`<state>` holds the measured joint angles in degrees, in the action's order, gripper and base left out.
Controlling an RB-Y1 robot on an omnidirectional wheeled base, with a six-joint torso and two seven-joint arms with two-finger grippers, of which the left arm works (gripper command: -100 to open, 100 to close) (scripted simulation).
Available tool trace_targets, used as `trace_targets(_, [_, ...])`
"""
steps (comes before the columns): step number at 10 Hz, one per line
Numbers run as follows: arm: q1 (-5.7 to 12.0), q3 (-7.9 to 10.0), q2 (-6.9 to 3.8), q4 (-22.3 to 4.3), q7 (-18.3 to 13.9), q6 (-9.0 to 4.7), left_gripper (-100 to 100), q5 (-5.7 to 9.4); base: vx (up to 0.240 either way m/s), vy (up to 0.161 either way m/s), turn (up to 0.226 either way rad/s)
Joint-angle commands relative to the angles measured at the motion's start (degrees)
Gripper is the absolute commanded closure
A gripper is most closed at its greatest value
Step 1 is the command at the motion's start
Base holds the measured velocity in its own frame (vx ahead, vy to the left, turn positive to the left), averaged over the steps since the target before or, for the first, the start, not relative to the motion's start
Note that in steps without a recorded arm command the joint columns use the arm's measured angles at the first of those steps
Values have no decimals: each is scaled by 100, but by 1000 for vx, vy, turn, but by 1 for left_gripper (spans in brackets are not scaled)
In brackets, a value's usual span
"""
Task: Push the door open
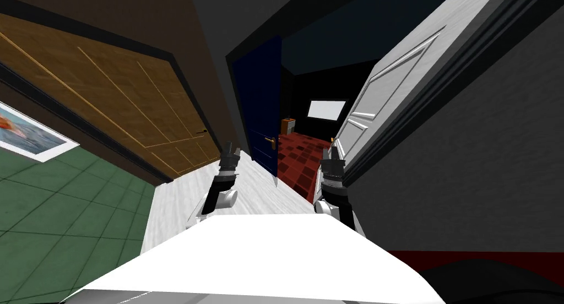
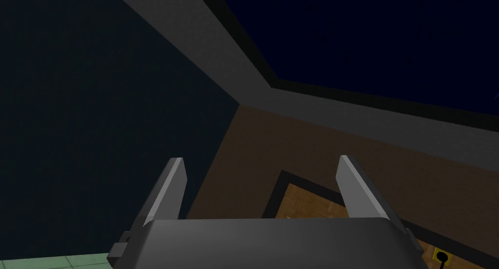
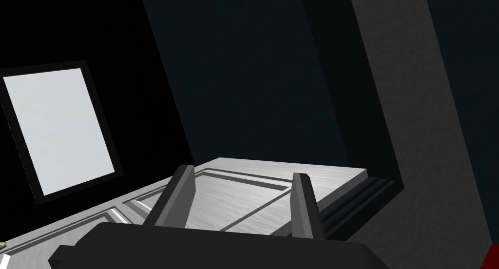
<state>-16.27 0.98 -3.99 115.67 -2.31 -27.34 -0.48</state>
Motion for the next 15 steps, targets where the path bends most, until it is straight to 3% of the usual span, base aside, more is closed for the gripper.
trace_targets(1, [132,25,-36,-254,-3,15,-100,20,76,100,-138])
trace_targets(9, [897,68,-84,-1632,59,134,-100,67,71,113,-160])
trace_targets(11, [998,74,-85,-1814,67,149,-100,73,57,105,-107])
trace_targets(14, [1303,91,-84,-2326,91,197,-100,92,43,102,-147])
trace_targets(15, [1303,91,-84,-2363,91,197,-100,92,37,88,-71])
